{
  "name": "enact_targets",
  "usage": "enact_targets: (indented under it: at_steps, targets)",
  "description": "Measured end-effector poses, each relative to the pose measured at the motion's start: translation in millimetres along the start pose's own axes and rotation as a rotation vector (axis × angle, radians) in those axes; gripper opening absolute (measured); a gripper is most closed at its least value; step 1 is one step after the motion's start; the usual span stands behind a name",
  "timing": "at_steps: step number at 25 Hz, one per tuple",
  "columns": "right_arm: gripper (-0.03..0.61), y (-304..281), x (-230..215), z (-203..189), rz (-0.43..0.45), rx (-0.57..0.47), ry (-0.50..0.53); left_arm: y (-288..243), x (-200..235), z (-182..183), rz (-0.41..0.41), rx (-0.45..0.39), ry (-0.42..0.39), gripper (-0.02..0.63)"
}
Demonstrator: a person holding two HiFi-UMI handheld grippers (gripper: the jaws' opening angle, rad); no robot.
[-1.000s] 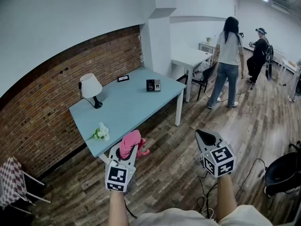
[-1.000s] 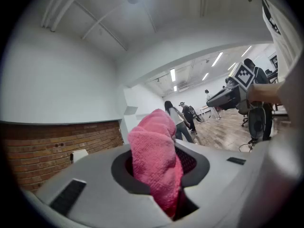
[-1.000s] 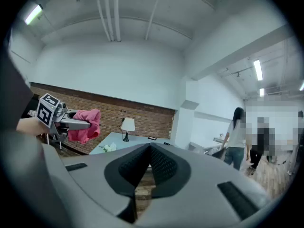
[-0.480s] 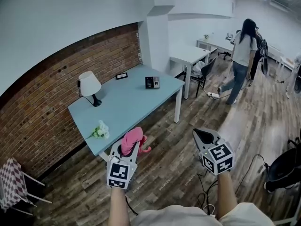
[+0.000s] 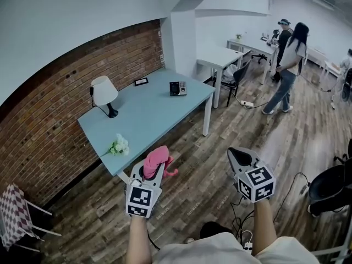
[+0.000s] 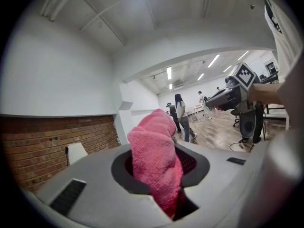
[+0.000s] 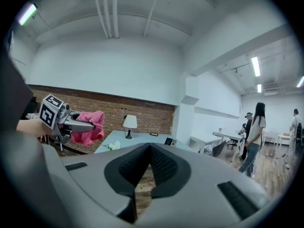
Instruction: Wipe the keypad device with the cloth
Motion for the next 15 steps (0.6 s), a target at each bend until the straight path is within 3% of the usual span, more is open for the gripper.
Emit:
enact_targets:
  at_steps: [8,15]
  targets:
    - [0.020,-32.7,-16.4,0.4,-0.022,-0.014,-0.040,-23.9,12.4,-14.7,-0.019,0.008,0.002,0.124]
    - [0.021,-89.9,-62.7,7.6,0.005,-0.055,-0.043,-87.6,28.8,-20.9,-0.014,-0.007,-0.019,0.124]
Point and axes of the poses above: the fingertips, and each gripper's own axes: y backward along the fingers, x to its left, z out of its top, the point moved 1 cm from there along y, backward along the fingers, and after that the axes turned 15 degrees about z, right-handed, at the moved point
